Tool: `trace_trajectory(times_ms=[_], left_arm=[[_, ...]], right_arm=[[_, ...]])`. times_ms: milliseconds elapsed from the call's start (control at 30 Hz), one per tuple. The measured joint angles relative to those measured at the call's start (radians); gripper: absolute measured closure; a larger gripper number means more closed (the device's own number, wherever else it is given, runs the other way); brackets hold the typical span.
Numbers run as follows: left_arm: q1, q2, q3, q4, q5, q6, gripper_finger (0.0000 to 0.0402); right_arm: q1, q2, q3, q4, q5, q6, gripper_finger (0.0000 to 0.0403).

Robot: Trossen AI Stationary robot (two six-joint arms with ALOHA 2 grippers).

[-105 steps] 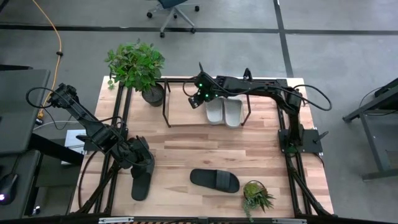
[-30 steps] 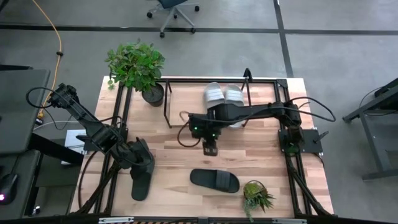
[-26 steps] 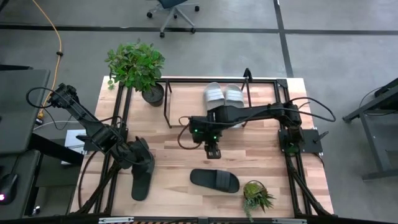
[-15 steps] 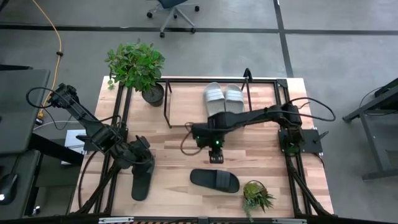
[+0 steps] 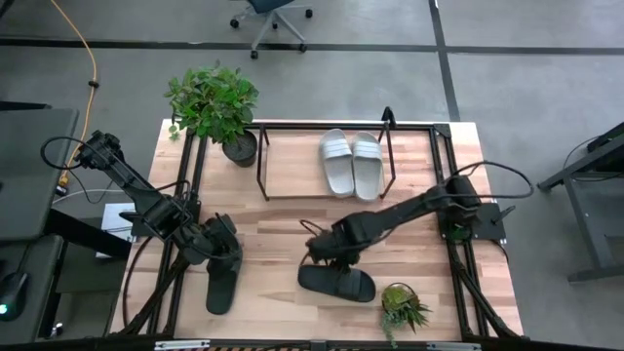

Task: Pick and place slides into the shelf
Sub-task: Put the right black slipper on the shelf

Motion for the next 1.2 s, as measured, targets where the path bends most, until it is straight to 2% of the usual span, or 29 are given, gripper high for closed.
trace_trajectory(times_ms=[200,300,433,633,767,967,1200], left_arm=[[0.0,0.0,0.0,0.0,-0.025,0.016,0.0396],[0.0,0.0,0.0,0.0,-0.024,0.023,0.0396],[0.0,0.0,0.0,0.0,-0.024,0.048,0.0396],[0.0,0.0,0.0,0.0,-0.024,0.065,0.0396],[0.0,0.0,0.0,0.0,-0.024,0.068,0.0396],[0.0,0.0,0.0,-0.004,-0.02,0.071,0.0396],[0.0,0.0,0.0,-0.009,-0.019,0.089,0.0396]], right_arm=[[0.075,-0.045,0.0,0.003,0.151,0.324,0.0238],[0.086,-0.051,0.0,0.004,0.123,0.433,0.0238],[0.077,-0.051,0.0,0.014,0.107,0.487,0.0238],[0.039,-0.051,0.0,0.048,0.052,0.475,0.0238],[0.02,-0.041,0.04,0.086,0.053,0.46,0.0238],[0.014,0.052,0.234,-0.047,0.094,0.391,0.0238],[0.016,0.256,0.527,-0.354,0.064,0.278,0.0238]])
